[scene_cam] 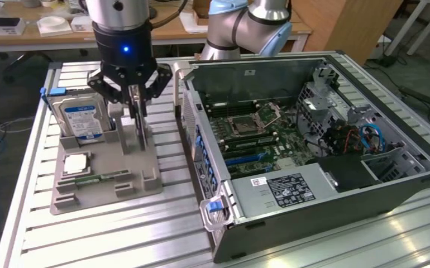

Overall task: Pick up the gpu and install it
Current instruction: 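Pick up the gpu and move the gpu toward the slot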

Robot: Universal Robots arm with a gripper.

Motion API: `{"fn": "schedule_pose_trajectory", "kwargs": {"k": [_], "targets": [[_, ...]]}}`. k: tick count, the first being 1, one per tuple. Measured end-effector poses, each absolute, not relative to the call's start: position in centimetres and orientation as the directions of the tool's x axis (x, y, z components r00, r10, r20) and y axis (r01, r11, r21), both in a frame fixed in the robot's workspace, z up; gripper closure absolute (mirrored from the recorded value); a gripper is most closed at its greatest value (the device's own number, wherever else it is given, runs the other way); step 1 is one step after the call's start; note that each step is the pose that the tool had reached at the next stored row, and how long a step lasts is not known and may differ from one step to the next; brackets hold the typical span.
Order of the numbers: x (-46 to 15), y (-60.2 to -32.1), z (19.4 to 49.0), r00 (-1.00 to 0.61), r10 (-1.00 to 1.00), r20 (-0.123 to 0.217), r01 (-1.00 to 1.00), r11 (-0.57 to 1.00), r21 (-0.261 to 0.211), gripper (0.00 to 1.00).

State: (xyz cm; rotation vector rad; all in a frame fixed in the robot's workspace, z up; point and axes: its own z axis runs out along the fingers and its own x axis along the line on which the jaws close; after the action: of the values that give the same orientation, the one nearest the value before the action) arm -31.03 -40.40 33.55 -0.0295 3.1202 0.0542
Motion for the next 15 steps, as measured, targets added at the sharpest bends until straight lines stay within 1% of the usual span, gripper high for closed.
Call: {"fn": "schedule_pose_trajectory", "kwargs": {"k": [15], "targets": [[-31.0, -40.4, 36.7, -1.0, -0.019, -0.021, -0.019, 0.999, 0.035, 0.74]]}}
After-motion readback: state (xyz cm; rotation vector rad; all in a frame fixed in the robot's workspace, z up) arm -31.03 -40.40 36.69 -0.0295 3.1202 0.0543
